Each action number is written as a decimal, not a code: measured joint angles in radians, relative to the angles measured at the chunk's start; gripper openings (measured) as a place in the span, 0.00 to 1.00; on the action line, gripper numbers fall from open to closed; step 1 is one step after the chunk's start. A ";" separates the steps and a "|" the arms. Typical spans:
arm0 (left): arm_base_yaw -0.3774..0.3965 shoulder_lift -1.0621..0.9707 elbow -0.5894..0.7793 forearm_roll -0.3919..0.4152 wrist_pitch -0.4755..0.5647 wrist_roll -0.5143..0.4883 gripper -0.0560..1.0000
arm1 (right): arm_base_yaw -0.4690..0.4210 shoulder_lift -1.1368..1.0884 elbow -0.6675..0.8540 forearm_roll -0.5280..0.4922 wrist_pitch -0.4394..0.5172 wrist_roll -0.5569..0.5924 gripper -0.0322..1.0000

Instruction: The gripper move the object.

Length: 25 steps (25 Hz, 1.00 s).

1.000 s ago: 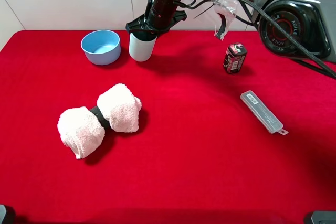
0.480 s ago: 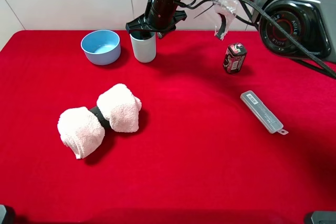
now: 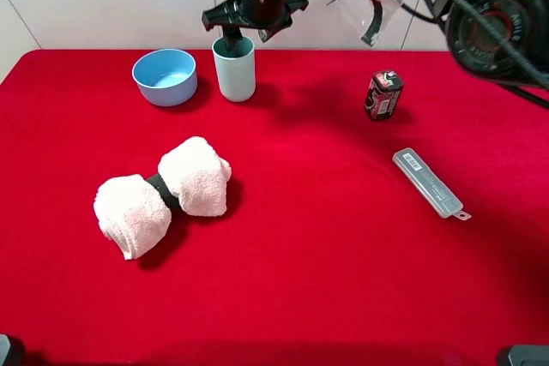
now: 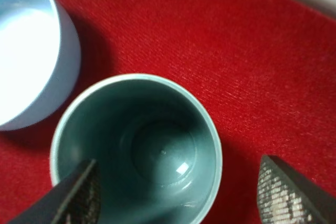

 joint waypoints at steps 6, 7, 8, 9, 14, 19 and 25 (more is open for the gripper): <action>0.000 0.000 0.000 0.000 0.000 0.000 0.98 | 0.000 -0.037 0.000 0.000 0.076 0.000 0.51; 0.000 0.000 0.000 0.000 0.000 0.000 0.98 | 0.000 -0.046 0.000 0.000 0.091 0.000 0.53; 0.000 0.000 0.000 0.000 0.000 0.000 0.98 | 0.000 -0.056 0.000 0.000 0.104 0.000 0.54; 0.000 0.000 0.000 0.000 0.000 0.000 0.98 | 0.000 -0.068 0.000 0.000 0.116 0.000 0.55; 0.000 0.000 0.000 0.000 0.000 0.000 0.98 | 0.000 -0.125 0.000 0.000 0.199 0.000 0.57; 0.000 0.000 0.000 0.000 0.000 0.000 0.98 | 0.000 -0.177 0.000 0.000 0.316 0.000 0.57; 0.000 0.000 0.000 0.000 0.000 0.000 0.98 | 0.000 -0.245 0.000 0.000 0.348 0.000 0.57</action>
